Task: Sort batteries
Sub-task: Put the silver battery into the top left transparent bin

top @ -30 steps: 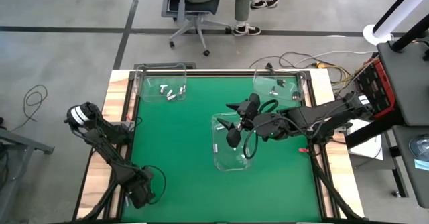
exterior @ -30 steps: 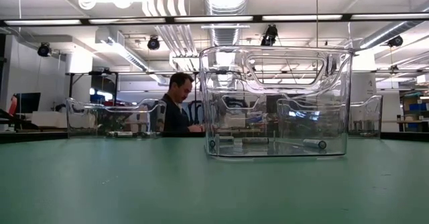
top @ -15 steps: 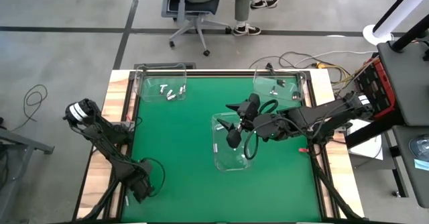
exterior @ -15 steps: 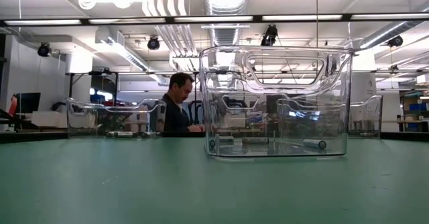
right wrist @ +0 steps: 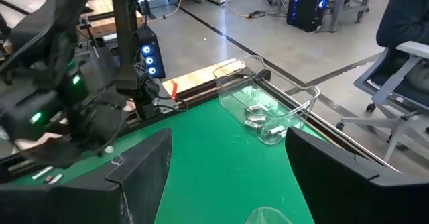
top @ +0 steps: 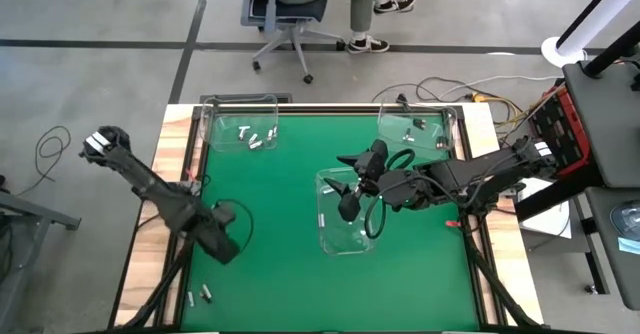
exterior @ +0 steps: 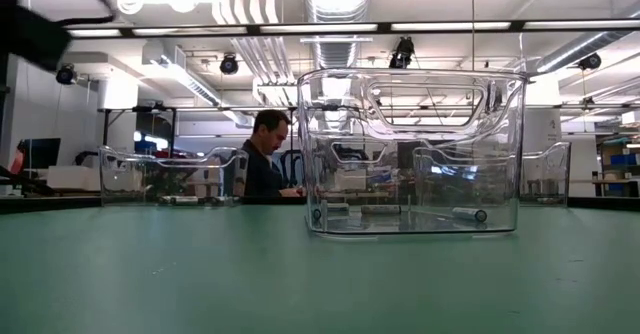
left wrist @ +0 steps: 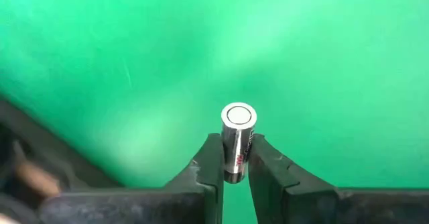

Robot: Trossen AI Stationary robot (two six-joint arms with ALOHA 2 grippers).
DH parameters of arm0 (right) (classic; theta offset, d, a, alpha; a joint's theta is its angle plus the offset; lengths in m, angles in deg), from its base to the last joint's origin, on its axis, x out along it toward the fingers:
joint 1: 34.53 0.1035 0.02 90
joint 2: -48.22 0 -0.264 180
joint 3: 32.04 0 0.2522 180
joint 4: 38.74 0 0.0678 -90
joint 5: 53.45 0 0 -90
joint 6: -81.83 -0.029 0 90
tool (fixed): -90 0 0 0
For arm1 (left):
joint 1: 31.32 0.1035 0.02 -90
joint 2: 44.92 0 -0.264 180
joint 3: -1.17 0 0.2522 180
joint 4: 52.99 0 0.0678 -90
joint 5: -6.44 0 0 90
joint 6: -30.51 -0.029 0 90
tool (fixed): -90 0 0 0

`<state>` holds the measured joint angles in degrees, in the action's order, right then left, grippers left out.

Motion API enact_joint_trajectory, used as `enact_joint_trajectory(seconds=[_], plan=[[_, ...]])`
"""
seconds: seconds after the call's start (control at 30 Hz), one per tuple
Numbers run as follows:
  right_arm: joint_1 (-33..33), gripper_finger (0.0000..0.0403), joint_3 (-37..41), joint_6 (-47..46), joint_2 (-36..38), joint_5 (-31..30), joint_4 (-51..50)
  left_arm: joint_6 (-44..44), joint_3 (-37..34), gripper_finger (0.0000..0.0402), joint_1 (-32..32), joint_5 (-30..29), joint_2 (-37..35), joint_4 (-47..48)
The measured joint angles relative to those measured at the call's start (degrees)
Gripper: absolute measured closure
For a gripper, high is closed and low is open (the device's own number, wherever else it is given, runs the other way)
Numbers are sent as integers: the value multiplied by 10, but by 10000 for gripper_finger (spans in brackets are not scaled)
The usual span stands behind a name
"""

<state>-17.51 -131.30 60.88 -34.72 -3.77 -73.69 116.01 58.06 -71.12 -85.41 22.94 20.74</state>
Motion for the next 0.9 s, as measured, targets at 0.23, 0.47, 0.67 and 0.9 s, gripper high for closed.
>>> enact_joint_trajectory(seconds=[0.23, 0.47, 0.67, 0.9], plan=[[2, 123, 0, 10, 0, 2, 0, -114, 26, 374, 160, -159, -61, -4], [6, 139, 0, 22, 6, 3, 0, -311, 138, 376, 365, -197, -44, -14], [6, 148, -5, 36, 25, 3, -1, -478, 222, 378, 582, -158, 26, -2], [10, 150, -14, 51, 66, 3, -30, -610, 279, 377, 818, -71, 123, 15]])
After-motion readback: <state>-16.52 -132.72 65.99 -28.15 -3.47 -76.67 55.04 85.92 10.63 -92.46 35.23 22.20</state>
